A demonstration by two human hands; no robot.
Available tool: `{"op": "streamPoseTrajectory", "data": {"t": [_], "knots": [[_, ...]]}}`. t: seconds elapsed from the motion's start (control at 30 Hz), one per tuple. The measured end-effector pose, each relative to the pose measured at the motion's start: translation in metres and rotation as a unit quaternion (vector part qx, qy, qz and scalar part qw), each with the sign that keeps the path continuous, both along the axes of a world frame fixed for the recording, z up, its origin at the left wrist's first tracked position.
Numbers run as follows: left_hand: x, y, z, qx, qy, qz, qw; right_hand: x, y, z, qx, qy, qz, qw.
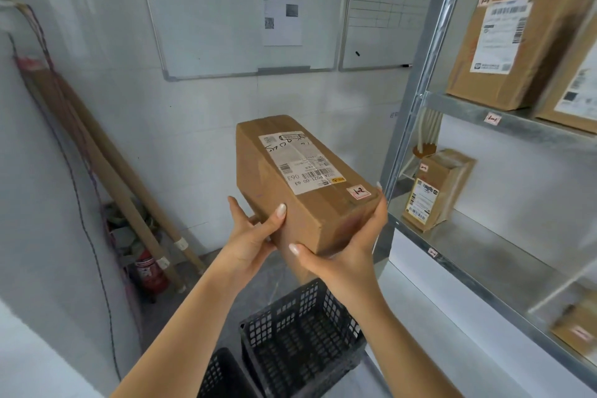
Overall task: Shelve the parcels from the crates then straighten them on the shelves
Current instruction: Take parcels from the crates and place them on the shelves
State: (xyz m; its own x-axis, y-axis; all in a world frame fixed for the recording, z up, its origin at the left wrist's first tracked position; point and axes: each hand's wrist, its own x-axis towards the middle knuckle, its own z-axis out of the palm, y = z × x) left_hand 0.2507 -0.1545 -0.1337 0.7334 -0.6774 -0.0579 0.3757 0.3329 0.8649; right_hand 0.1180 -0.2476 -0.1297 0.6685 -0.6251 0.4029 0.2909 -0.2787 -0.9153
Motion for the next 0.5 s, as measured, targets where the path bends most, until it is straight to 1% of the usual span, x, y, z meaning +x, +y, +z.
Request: {"op": "streamPoseTrajectory", "data": {"t": [0.1,0.2,0.27,0.4,0.43,0.5], "knots": [[0.006,0.016,0.007,0.009,-0.037,0.003,0.999,-0.012,-0.015,0.007,-0.015,0.041,0.046,0.998],[0.021,0.038,0.023,0.010,-0.012,0.020,1.000,-0.026,-0.037,0.010,-0.006,0.086,0.095,0.992],[0.034,0.053,0.035,0.039,0.008,0.025,0.999,-0.034,-0.053,0.014,0.006,0.102,0.132,0.986],[0.038,0.063,0.051,0.121,-0.118,0.022,0.985,-0.048,-0.069,0.024,-0.022,0.157,0.223,0.962],[0.037,0.065,0.053,0.135,-0.117,0.006,0.984,-0.050,-0.070,0.024,-0.030,0.174,0.240,0.955],[0.038,0.065,0.055,0.165,-0.117,-0.069,0.977,-0.050,-0.071,0.025,-0.037,0.198,0.259,0.945]]}}
